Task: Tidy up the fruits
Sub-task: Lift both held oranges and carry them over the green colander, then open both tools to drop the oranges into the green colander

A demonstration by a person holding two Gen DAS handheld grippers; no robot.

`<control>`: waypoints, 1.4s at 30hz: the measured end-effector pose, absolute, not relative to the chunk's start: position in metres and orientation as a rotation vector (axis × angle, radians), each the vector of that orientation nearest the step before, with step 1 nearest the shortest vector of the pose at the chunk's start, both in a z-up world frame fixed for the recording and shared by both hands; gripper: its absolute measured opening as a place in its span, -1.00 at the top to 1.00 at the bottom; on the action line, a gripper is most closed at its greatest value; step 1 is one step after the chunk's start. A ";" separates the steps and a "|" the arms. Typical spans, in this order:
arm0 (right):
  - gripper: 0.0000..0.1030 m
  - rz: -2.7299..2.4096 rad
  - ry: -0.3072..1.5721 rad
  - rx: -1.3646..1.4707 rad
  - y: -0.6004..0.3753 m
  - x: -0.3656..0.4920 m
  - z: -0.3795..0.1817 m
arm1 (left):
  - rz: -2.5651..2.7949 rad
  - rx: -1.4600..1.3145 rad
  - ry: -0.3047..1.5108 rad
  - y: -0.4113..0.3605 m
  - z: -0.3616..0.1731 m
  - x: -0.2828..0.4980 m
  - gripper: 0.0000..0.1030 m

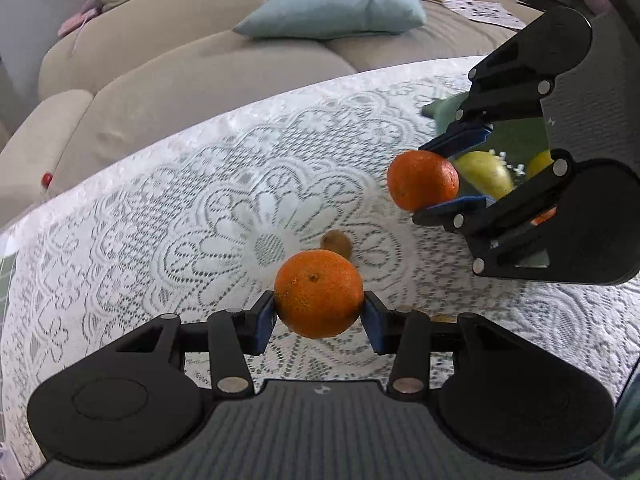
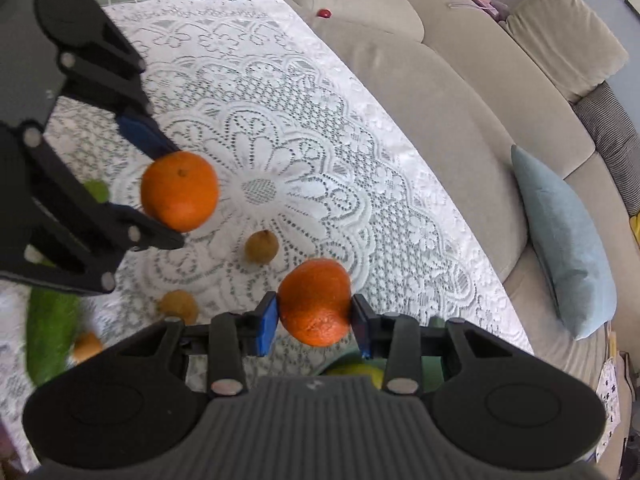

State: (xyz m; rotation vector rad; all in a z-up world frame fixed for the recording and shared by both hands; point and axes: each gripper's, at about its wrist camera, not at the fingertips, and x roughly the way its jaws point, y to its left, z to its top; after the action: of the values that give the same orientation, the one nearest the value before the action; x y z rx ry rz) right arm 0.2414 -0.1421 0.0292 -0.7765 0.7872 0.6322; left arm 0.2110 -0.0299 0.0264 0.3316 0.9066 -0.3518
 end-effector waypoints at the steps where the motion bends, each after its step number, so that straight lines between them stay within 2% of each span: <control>1: 0.30 0.638 0.790 -0.774 -0.146 0.239 0.031 | -0.358 0.342 0.902 -0.033 0.029 0.209 0.00; 16: 0.31 0.632 0.743 -0.717 -0.205 0.221 0.068 | -0.473 0.417 0.857 -0.095 0.058 0.194 0.00; 29: 0.31 0.514 0.829 -0.659 -0.282 0.236 0.038 | -0.565 0.485 0.845 -0.150 0.059 0.207 0.00; 42: 0.30 0.578 0.842 -0.599 -0.284 0.253 0.002 | -0.605 0.534 0.937 -0.173 0.040 0.219 0.00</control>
State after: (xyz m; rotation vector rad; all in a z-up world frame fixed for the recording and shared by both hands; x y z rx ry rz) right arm 0.2527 -0.2842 0.0024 -0.5994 0.8422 0.5777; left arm 0.2185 -0.1727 0.0401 0.5339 0.9368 -0.6047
